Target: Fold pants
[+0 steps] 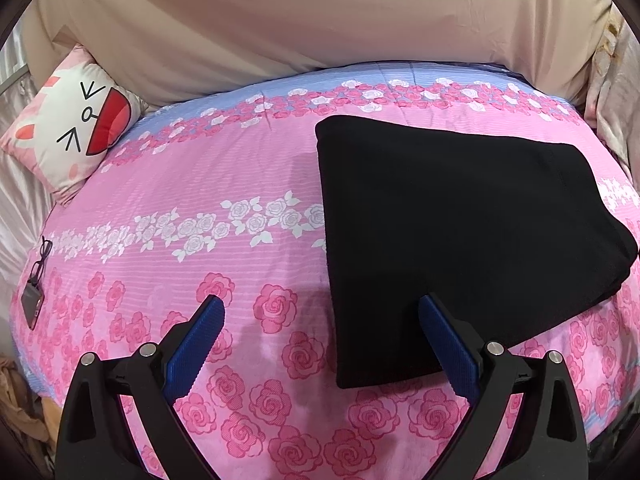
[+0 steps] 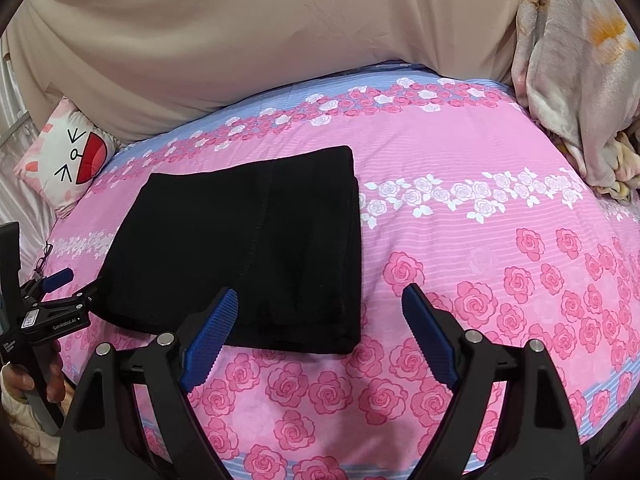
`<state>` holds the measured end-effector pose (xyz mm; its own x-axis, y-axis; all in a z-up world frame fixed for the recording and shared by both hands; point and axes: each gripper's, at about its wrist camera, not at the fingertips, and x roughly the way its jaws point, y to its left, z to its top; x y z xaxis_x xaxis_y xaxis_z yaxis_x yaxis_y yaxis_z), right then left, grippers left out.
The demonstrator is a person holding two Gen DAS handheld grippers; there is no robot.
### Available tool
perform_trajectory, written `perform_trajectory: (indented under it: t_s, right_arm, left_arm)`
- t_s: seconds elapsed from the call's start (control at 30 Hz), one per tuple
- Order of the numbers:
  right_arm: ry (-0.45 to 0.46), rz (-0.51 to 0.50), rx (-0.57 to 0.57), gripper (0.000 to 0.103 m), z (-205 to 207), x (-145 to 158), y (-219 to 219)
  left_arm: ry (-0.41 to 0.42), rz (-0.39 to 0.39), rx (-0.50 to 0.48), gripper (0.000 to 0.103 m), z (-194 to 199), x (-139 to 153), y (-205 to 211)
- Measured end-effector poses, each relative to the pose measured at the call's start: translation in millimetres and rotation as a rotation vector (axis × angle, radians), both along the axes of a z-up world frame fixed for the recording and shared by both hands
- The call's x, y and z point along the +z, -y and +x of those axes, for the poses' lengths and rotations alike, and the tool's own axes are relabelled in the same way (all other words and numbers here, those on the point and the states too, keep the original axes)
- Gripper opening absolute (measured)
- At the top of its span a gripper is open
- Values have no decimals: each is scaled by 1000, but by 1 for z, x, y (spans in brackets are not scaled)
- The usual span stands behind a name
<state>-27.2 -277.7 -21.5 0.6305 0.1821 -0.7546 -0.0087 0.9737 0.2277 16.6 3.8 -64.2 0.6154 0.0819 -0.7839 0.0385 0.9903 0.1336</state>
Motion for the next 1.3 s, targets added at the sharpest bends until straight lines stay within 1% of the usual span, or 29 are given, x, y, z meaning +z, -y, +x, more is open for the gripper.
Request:
perform_trajectory:
  t_s: [0.3,0.4,0.5,0.63,0.8,0.83,0.9,1.03,1.1,1.17,1.3]
  right_arm:
    - [-8,-6,-4,82,3,-2,0]
    - [-10,-7,-2,82,5,-3,4]
    - [-15,-4,-4,82,5,-4,6]
    - [-33,28,0,82,6,-9,13]
    - [-102,150,18,82,16,-21,24]
    - [-118,190,29,82,18,-24,26]
    - [-172,311,66,82,27,-35,31]
    - [-289,452,84,82,40,-58,37]
    - [-322,504,96,84,45,-68,37]
    - [-320,535,108,85,48,-69,36]
    - [-316,542,123,86,55,-67,30]
  left_arm:
    - [-6,-14,-3,96,4,-2,0]
    - [-14,-34,-7,96,5,-4,-3]
    - [-40,-114,-21,96,7,-6,-12]
    - [-127,-282,-34,96,16,-14,-30]
    - [-253,-482,-55,96,31,-29,-42]
    - [-293,-539,-68,96,36,-33,-42]
    - [-349,-609,-80,96,43,-40,-42]
    - [-372,-612,-95,96,53,-39,-36]
    - [-381,-604,-105,96,58,-39,-32]
    - [-385,-597,-113,96,62,-38,-27]
    - [-393,-612,-165,96,73,-38,-10]
